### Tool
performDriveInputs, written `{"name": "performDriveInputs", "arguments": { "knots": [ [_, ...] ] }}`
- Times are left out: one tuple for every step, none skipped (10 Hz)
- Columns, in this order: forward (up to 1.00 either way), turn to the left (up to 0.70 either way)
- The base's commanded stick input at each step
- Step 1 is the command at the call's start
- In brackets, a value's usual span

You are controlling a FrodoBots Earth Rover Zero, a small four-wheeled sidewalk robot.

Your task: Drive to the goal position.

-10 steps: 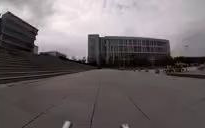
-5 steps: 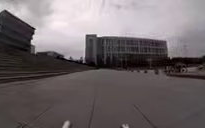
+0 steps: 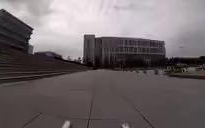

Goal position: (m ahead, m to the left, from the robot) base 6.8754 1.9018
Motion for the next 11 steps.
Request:
{"name": "performDriveInputs", "arguments": {
  "knots": [
    [0.70,-0.05],
    [0.70,-0.18],
    [0.70,-0.03],
    [0.70,0.00],
    [0.70,-0.01],
    [0.70,-0.01],
    [0.70,0.00],
    [0.70,0.00],
    [0.70,0.00],
    [0.70,0.00],
    [0.70,0.00]
  ]
}}
